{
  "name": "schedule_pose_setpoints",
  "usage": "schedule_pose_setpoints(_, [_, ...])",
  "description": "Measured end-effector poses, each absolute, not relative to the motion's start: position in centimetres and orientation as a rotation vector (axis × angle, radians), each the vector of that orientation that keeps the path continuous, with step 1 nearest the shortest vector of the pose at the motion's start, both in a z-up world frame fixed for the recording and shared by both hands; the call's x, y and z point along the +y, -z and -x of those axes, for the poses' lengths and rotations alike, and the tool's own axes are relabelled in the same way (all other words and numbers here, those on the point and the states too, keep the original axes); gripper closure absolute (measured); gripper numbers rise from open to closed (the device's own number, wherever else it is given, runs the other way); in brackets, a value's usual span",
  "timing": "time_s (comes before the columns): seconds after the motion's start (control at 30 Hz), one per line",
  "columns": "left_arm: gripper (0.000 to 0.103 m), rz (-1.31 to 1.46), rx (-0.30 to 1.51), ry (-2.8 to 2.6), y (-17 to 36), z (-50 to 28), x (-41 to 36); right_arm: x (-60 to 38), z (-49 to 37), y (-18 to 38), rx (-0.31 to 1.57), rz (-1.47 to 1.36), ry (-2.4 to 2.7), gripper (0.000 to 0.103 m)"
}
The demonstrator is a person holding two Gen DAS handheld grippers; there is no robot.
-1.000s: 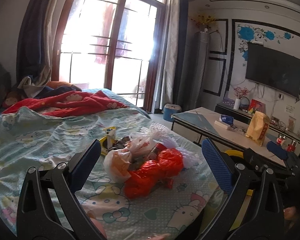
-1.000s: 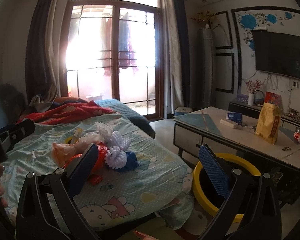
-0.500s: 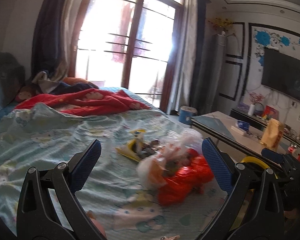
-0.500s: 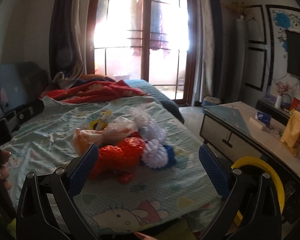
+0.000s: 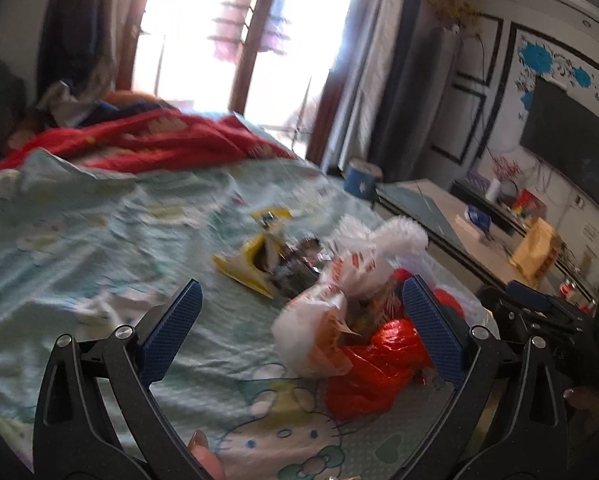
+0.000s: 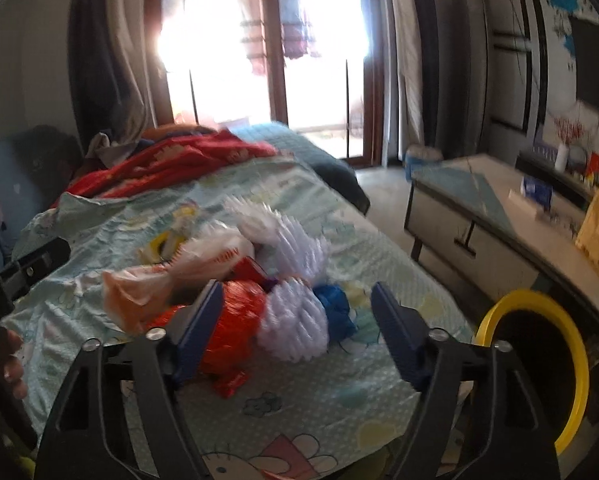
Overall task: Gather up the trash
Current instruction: 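Grasp the white plastic bag with the left tool while the right tool grasps a white foam net, then carry both items to the yellow bin and open both tools to drop them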
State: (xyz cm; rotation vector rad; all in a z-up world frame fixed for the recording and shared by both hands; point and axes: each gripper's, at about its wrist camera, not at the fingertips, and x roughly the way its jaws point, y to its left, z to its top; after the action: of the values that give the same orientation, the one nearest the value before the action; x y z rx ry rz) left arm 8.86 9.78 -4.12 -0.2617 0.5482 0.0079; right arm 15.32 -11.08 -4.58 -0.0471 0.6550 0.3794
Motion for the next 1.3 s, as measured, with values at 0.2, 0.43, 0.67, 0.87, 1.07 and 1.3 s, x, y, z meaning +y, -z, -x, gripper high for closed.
schedule_pose_setpoints(0.2, [0.011,0.330,0.639,0.001,6.8,-11.2,10.2,-11.1,-16.6,6.7,0.740,0.026,-0.431,0.065])
schedule_pose_setpoints(0.43, [0.022,0.372,0.679,0.038,7.8,-11.8,10.3,-11.0,-16.5,7.1,0.741,0.008,-0.501,0.093])
schedule_pose_setpoints(0.67, [0.059,0.388,0.734,0.072,8.9,-12.1,9.8,-11.9,-15.1,5.2,0.664,-0.003,-0.527,0.095])
schedule_pose_setpoints(0.87, [0.085,0.350,0.716,0.055,8.3,-11.5,9.6,-13.1,-14.3,3.8,0.621,-0.020,-0.507,0.096])
schedule_pose_setpoints(1.07, [0.086,0.305,0.655,0.005,6.1,-9.7,10.0,-14.5,-13.5,3.0,0.592,-0.032,-0.455,0.096])
schedule_pose_setpoints(1.3, [0.086,0.305,0.577,-0.037,3.2,-7.6,11.0,-15.9,-12.1,2.1,0.565,-0.032,-0.436,0.096])
